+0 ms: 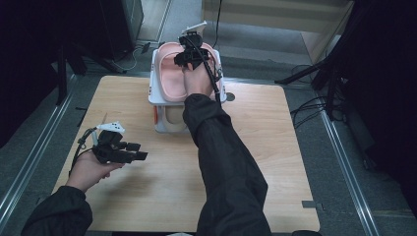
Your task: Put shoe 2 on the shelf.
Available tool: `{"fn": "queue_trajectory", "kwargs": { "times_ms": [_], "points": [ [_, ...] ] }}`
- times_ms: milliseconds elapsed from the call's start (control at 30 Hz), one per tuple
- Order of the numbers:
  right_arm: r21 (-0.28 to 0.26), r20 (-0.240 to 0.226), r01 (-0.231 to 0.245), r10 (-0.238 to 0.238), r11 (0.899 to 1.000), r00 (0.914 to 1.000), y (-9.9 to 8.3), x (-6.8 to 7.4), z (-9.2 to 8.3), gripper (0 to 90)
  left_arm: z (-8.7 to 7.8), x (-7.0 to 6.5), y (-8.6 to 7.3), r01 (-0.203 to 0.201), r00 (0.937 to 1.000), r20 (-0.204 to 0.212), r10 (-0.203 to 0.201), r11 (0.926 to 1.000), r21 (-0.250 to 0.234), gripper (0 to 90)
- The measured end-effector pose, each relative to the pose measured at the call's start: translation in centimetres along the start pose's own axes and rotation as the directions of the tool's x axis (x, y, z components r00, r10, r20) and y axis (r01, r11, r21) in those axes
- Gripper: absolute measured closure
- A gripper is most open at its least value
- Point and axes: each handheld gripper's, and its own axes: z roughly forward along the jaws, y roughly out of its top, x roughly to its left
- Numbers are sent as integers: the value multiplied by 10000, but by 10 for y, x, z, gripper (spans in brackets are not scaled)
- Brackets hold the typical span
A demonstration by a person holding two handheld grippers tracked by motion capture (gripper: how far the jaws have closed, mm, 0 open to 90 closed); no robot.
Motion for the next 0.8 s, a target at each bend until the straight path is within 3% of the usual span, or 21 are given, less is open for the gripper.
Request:
{"fn": "queue_trajectory", "kwargs": {
  "times_ms": [133,467,800],
  "points": [
    [-97,-405,110,-114,9999,9991,-4,-2,-12,455,2,-1,1,-129,9999,-48,130,9998,116,441],
    [-246,-1130,645,-669,9976,9913,-26,-10,-37,461,3,-1,0,24,9998,-172,-23,10000,72,435],
    [-497,-1778,1338,-1406,9898,9740,-55,-18,-60,461,10,-1,2,-32,9998,-210,35,9999,146,422]
  ]
}}
